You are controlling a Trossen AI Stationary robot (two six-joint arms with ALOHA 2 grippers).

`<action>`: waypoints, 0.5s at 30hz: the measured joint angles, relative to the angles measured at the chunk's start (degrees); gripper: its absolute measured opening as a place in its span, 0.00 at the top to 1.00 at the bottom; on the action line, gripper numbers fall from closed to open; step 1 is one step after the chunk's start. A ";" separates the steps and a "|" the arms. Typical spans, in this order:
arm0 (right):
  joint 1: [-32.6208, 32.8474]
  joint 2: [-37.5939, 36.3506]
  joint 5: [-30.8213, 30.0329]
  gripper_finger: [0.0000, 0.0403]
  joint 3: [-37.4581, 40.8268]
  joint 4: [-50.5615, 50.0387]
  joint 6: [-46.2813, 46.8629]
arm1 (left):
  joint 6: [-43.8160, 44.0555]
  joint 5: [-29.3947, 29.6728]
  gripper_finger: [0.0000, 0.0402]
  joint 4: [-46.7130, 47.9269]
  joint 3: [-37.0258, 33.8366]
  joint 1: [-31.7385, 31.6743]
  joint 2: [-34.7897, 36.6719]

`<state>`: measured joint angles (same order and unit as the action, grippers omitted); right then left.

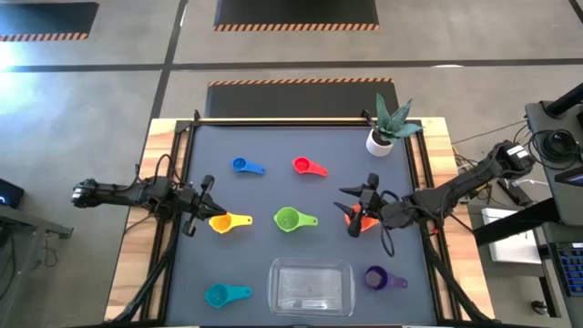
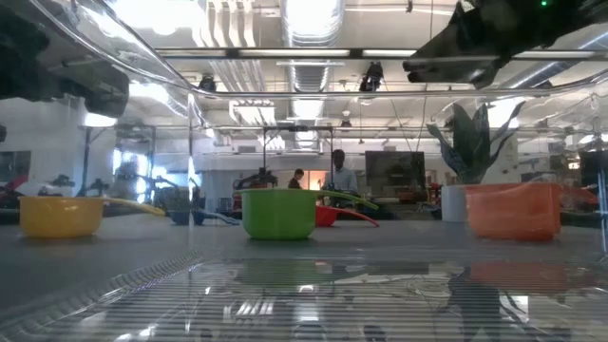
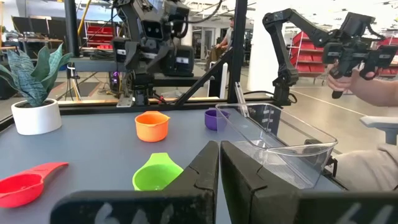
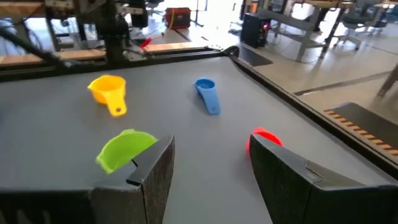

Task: Nest measuring cups in basket
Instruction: Stack the green measuring cup into the orange measuring cup

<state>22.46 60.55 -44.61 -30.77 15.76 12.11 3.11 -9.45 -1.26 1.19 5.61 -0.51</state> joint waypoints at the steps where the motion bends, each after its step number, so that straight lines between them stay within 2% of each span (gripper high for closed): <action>1: -0.29 -0.02 0.62 0.51 -0.85 0.06 -0.14 | 0.00 -0.02 1.00 0.00 0.00 0.02 0.00; 6: -1.20 1.09 5.04 0.51 -5.09 -3.56 -2.56 | 0.00 -0.02 1.00 0.00 0.00 0.00 0.00; 9: -1.31 3.75 5.28 0.51 -7.07 -3.56 -3.19 | 0.00 -0.02 1.00 -0.02 0.02 0.02 0.00; 15: -1.38 11.07 9.69 0.51 -11.32 -8.51 -0.27 | 0.00 -0.02 1.00 -0.02 0.02 0.02 0.00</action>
<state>21.08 71.62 -34.92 -42.09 7.25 11.83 3.11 -9.47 -1.27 1.21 5.63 -0.51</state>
